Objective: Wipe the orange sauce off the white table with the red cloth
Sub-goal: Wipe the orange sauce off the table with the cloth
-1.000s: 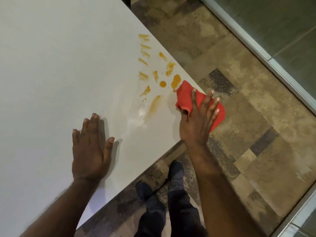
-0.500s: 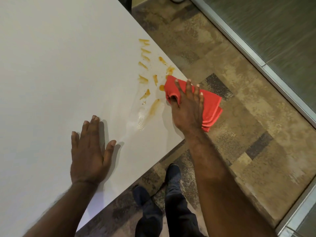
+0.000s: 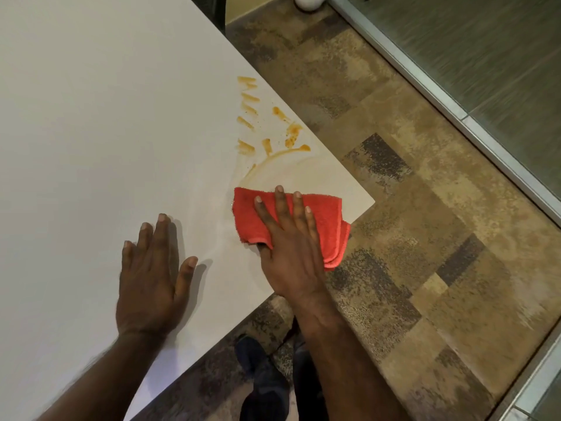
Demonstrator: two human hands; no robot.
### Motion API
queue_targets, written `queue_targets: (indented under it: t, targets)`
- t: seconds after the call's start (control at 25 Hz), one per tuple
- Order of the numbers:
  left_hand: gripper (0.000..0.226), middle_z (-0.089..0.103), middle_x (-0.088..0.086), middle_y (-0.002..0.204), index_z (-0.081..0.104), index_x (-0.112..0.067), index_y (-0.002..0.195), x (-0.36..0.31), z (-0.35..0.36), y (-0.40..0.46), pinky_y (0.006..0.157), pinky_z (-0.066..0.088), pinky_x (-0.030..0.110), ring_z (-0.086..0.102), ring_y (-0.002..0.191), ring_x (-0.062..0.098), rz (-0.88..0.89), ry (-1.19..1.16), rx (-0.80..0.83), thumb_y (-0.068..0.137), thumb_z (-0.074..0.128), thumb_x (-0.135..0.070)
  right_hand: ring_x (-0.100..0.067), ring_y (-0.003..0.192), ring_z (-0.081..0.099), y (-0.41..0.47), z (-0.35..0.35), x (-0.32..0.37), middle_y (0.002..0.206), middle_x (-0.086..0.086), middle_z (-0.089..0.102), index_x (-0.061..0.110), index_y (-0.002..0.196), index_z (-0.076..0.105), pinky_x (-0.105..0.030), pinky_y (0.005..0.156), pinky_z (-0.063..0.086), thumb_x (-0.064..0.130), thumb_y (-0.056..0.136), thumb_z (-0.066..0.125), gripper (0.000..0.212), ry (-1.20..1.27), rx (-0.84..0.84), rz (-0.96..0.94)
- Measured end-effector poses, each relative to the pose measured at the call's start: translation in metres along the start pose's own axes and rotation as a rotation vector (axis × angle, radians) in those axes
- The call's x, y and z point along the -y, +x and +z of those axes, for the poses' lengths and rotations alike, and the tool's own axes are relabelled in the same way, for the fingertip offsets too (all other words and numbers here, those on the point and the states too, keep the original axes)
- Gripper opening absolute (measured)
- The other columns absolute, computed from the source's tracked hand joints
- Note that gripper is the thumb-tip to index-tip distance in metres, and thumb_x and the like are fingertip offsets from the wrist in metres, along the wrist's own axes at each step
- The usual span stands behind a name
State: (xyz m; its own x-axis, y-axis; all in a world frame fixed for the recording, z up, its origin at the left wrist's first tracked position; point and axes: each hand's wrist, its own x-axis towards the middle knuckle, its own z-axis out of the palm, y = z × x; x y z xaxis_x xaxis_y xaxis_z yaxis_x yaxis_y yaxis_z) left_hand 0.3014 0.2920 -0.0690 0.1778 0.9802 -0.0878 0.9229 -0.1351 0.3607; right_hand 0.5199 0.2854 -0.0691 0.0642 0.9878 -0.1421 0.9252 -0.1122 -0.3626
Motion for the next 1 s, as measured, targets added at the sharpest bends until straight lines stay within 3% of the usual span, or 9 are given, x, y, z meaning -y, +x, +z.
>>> queue_targets:
  t: [0.2, 0.4, 0.56, 0.76, 1.0]
  targets:
    - [0.079, 0.023, 0.009, 0.161, 0.013, -0.012, 0.157, 0.002, 0.000, 0.000, 0.123, 0.003, 0.039, 0.013, 0.150, 0.023, 0.000, -0.019, 0.002, 0.096, 0.016, -0.063, -0.026, 0.150, -0.008, 0.025, -0.013, -0.033, 0.164, 0.000, -0.002, 0.036, 0.153, 0.006, -0.040, 0.120, -0.009, 0.049, 0.091, 0.042, 0.073, -0.040, -0.067, 0.125]
    - [0.078, 0.014, 0.000, 0.161, 0.010, -0.015, 0.158, 0.007, 0.003, 0.001, 0.122, -0.001, 0.034, 0.011, 0.151, 0.022, 0.007, -0.015, 0.003, 0.097, 0.016, -0.063, -0.029, 0.151, 0.000, 0.082, -0.032, -0.062, 0.164, -0.003, 0.006, 0.034, 0.153, 0.015, -0.044, 0.122, -0.002, 0.037, 0.097, 0.039, 0.060, -0.014, -0.110, 0.189]
    - [0.075, 0.009, -0.005, 0.159, 0.009, -0.016, 0.158, 0.009, 0.004, 0.001, 0.122, 0.000, 0.036, 0.009, 0.151, 0.019, 0.008, -0.003, 0.001, 0.098, 0.018, -0.062, -0.033, 0.150, -0.001, 0.099, -0.028, -0.040, 0.164, -0.005, 0.007, 0.035, 0.153, 0.017, -0.044, 0.120, -0.004, 0.041, 0.098, 0.038, 0.058, 0.021, -0.137, 0.225]
    - [0.074, 0.011, -0.003, 0.160, 0.010, -0.015, 0.157, 0.008, 0.004, 0.001, 0.123, 0.001, 0.038, 0.011, 0.151, 0.022, 0.018, -0.005, 0.001, 0.099, 0.020, -0.060, -0.035, 0.149, -0.010, 0.061, -0.003, 0.013, 0.164, -0.007, -0.005, 0.036, 0.153, 0.004, -0.046, 0.120, -0.008, 0.054, 0.094, 0.032, 0.068, -0.020, -0.057, 0.161]
    - [0.077, 0.019, 0.006, 0.162, 0.012, -0.013, 0.157, 0.005, 0.002, 0.001, 0.123, 0.003, 0.040, 0.012, 0.151, 0.023, 0.001, -0.006, 0.024, 0.097, 0.015, -0.063, -0.033, 0.149, -0.014, 0.010, 0.025, 0.052, 0.164, -0.006, -0.007, 0.037, 0.153, 0.002, -0.046, 0.119, -0.010, 0.051, 0.091, 0.046, 0.077, -0.055, -0.046, 0.083]
